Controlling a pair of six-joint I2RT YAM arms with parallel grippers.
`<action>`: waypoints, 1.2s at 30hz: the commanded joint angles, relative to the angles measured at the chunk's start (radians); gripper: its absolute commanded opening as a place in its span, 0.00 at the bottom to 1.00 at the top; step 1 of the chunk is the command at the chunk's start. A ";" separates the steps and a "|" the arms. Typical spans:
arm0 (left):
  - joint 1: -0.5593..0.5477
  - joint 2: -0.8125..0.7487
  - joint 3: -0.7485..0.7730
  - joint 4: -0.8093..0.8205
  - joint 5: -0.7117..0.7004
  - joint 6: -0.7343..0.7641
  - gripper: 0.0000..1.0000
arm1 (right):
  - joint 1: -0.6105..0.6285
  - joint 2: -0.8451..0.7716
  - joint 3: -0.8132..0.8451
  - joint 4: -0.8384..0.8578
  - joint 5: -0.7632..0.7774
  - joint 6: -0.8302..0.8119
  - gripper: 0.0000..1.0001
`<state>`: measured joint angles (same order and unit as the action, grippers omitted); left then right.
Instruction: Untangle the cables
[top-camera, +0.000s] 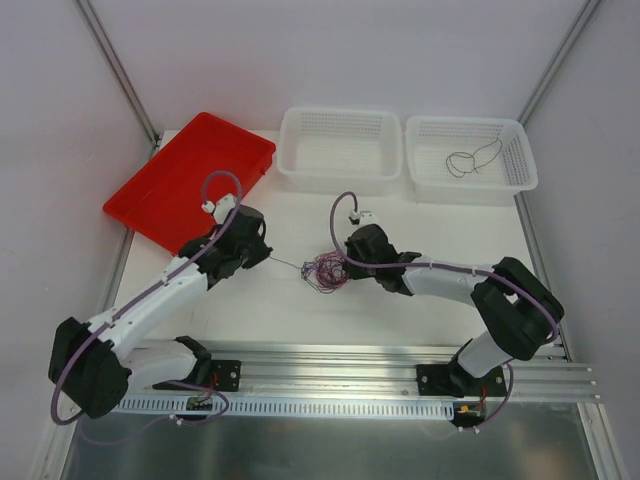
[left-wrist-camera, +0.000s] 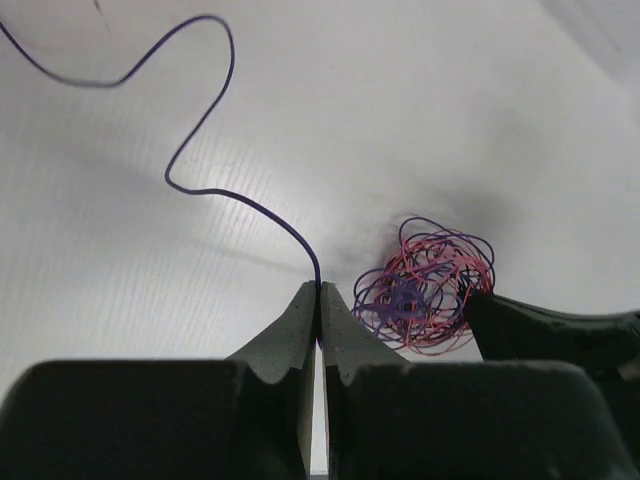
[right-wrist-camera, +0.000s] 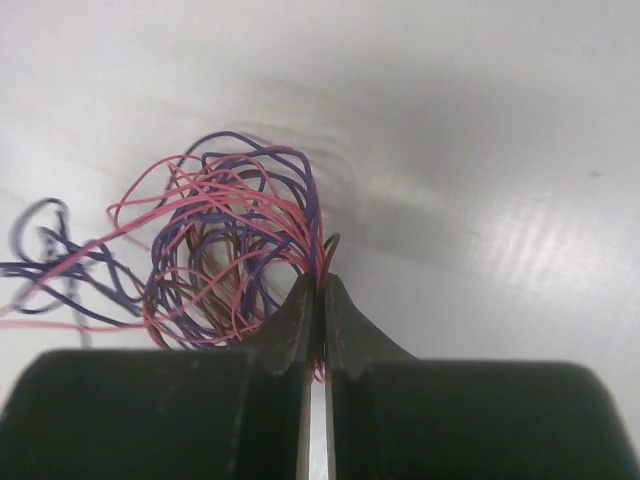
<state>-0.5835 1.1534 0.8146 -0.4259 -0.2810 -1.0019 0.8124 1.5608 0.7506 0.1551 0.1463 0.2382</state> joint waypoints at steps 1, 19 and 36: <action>-0.003 -0.109 0.139 -0.114 -0.110 0.158 0.00 | -0.074 -0.044 -0.039 -0.029 0.039 0.067 0.01; -0.001 -0.267 0.626 -0.336 -0.076 0.413 0.00 | -0.259 -0.114 -0.132 -0.097 0.052 0.196 0.01; 0.001 0.015 0.831 -0.309 0.135 0.672 0.00 | -0.268 -0.223 -0.142 -0.101 -0.089 0.145 0.57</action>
<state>-0.5827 1.1477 1.5581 -0.7662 -0.2081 -0.4271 0.5392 1.4128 0.6079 0.0586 0.1101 0.4034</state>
